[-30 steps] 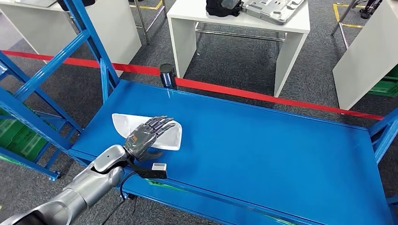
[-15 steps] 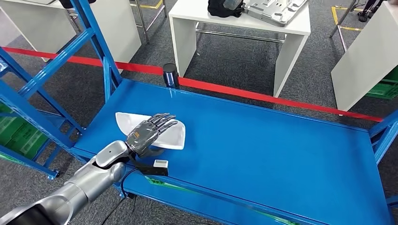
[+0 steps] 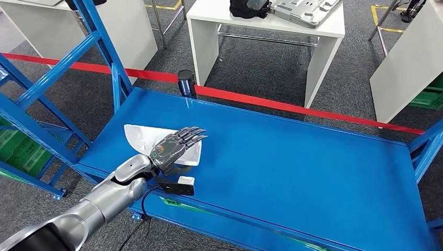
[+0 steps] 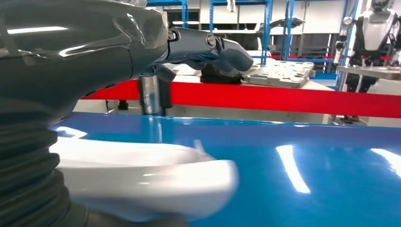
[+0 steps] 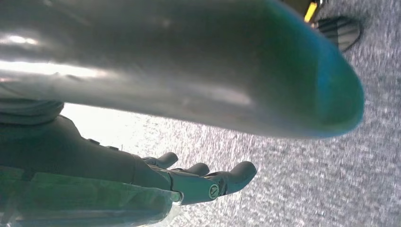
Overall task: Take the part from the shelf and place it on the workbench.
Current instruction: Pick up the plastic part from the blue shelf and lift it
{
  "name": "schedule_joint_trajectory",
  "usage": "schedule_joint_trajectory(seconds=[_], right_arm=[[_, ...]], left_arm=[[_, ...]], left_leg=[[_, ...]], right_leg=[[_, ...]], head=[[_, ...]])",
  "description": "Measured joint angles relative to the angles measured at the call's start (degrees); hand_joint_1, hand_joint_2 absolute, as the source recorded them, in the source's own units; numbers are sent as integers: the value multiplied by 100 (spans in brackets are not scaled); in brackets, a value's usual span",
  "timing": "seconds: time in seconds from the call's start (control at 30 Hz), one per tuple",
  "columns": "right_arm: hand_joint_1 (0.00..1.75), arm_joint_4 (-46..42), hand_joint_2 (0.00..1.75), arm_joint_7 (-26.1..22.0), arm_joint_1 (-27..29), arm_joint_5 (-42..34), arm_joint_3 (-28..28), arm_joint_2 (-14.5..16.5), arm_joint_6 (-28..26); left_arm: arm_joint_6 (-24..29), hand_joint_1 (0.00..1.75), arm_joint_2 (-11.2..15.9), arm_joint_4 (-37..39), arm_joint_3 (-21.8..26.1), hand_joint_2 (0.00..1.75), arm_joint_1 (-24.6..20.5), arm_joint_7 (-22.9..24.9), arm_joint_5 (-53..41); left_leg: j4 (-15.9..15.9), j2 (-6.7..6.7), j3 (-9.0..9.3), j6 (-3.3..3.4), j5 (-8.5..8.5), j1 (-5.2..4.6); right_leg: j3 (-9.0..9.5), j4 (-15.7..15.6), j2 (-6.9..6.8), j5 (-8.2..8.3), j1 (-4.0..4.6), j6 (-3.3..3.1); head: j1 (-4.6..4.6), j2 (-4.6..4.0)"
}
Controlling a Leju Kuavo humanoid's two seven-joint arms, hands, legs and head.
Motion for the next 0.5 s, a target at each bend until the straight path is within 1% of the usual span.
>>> schedule_joint_trajectory(seconds=[0.03, 0.1, 0.13, 0.17, 0.2, 0.23, 0.27, 0.3, 0.33, 0.37, 0.43, 0.5], right_arm=[[0, 6, 0, -11, 3, -21, -2, -3, 1], [0, 19, 0, -50, 16, -59, -7, -11, 3], [0, 26, 0, -73, 27, -74, -10, -14, 4], [0, 32, 0, -91, 41, -84, -14, -15, 4], [0, 37, 0, -106, 55, -89, -19, -17, 4], [0, 42, 0, -120, 64, -92, -24, -18, 4], [0, 43, 0, -131, 67, -92, -28, -18, 4], [0, 43, 0, -140, 66, -91, -31, -17, 4], [0, 43, 0, -146, 60, -91, -32, -14, 4], [0, 43, 0, -147, 54, -89, -32, -12, 4], [0, 45, 0, -143, 43, -82, -32, -8, 4], [0, 46, 0, -128, 37, -73, -32, -10, -1]], left_arm=[[-28, 173, -7, 0, -37, 175, -33, 24, -4], [-86, 171, -20, 0, -108, 175, -76, 82, -8], [-110, 171, -22, 0, -138, 175, -77, 115, -7], [-130, 171, -22, 0, -165, 175, -75, 142, 0], [-146, 171, -20, 0, -190, 175, -80, 163, 10], [-154, 172, -16, -1, -213, 175, -93, 182, 31], [-159, 173, -12, -2, -230, 175, -110, 193, 50], [-158, 174, -7, -4, -242, 175, -127, 200, 68], [-154, 174, -2, -7, -249, 175, -144, 205, 85], [-146, 175, 5, -9, -255, 175, -160, 206, 96], [-128, 175, 24, -10, -271, 175, -185, 202, 123], [-120, 173, 42, -22, -282, 175, -210, 184, 154]], left_leg=[[285, -4, -131, -37, -163, 17], [1091, -5, -495, -95, -535, 47], [1408, -5, -647, -108, -631, 58], [1536, -5, -714, -111, -625, 67], [1406, -5, -661, -103, -499, 73], [1059, -7, -499, -83, -297, 76], [634, -12, -293, -55, -86, 76], [235, -19, -99, -27, 70, 72], [-31, -24, 36, -2, 137, 58], [-155, -29, 91, 18, 143, 41], [-209, -29, 100, 47, 112, 3], [-284, -26, 137, 103, 164, 4]], right_leg=[[2, -3, 1, 3, -11, -18], [0, -1, 2, 1, -8, -33], [0, 0, 4, 0, -7, -33], [2, 1, 7, 0, -7, -33], [8, 2, 12, -1, -6, -32], [15, 1, 18, -1, -4, -31], [23, -1, 24, -1, -3, -30], [29, -4, 28, -1, -3, -28], [25, -7, 31, 3, 6, -20], [15, -10, 31, 10, 8, -8], [-4, -27, 30, 31, 11, 43], [-16, -31, 24, 35, 10, 101]], head=[[-8, 0], [-20, 0], [-19, 0], [-20, 0], [-21, 0], [-21, 0], [-21, 0], [-20, 0], [-17, 0], [-18, 0], [-19, 0], [-20, 0]])
